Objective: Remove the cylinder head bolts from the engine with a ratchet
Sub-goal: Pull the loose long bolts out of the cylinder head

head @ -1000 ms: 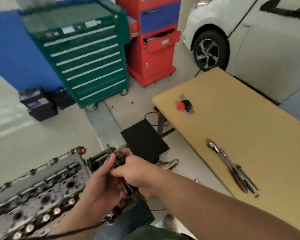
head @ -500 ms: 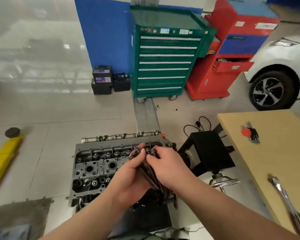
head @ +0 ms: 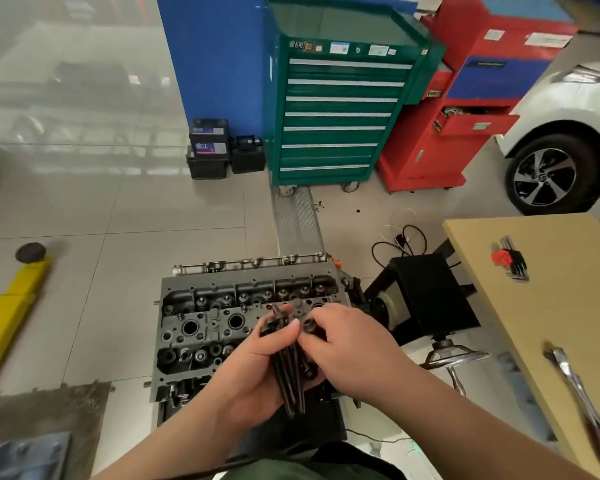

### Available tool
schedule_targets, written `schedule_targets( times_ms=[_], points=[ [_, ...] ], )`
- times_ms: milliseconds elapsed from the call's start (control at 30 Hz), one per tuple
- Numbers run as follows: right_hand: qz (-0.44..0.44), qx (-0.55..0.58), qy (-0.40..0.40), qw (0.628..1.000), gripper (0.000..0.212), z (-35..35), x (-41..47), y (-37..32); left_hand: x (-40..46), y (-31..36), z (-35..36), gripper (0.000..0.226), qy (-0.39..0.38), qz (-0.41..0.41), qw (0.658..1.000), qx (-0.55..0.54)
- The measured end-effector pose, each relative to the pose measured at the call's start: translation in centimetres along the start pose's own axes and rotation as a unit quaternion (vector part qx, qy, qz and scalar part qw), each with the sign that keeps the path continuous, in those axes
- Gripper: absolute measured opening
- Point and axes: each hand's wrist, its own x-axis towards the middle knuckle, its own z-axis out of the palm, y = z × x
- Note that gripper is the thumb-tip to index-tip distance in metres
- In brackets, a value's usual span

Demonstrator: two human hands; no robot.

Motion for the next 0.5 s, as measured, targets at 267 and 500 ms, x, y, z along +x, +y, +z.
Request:
schedule_targets(
  times_ms=[267, 500],
  points=[
    [0.041, 0.168, 0.074, 0.982, 0.008, -1.2, 1.0, 7.3, 5.8, -3.1, -7.8, 0.043, 0.059, -0.078, 0.991, -0.095],
    [-0.002, 0.093, 0.07, 0.993, 0.007, -0.4, 8.3, 10.9, 7.7, -4.0, -9.8, 0.009, 0.071, -0.037, 0.98, -0.18]
  ],
)
